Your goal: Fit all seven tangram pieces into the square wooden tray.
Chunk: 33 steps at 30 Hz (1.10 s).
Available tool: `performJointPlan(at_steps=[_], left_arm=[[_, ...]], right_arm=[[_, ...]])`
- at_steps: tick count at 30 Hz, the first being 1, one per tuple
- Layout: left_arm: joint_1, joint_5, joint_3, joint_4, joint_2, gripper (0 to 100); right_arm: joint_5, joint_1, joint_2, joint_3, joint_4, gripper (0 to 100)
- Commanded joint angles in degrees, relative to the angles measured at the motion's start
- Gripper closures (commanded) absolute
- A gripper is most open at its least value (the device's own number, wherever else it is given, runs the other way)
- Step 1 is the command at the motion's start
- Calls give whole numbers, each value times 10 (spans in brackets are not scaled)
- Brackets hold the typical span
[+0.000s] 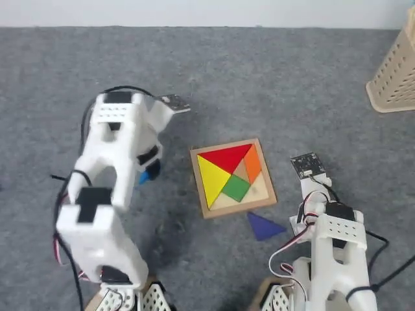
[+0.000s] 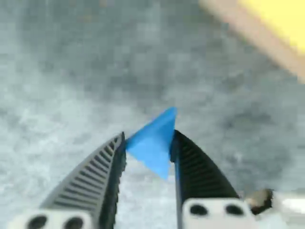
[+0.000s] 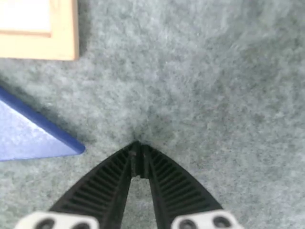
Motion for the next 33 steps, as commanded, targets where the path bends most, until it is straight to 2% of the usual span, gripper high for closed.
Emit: performJointPlan(at_steps=[1, 6, 10, 18, 28, 33], left_arm=[[133, 48, 106, -13, -182, 908], [278, 127, 204, -119, -266, 907], [331, 185, 191, -171, -224, 908], [364, 193, 128, -176, -86, 909], [360, 193, 131, -175, -71, 904], [348, 190, 131, -175, -71, 836]], right_arm=[[7, -7, -12, -2, -9, 992], [7, -7, -12, -1, -9, 992], [7, -7, -12, -1, -9, 992], [7, -7, -12, -1, -9, 992], [7, -7, -12, -1, -9, 992], [7, -7, -12, -1, -9, 992]])
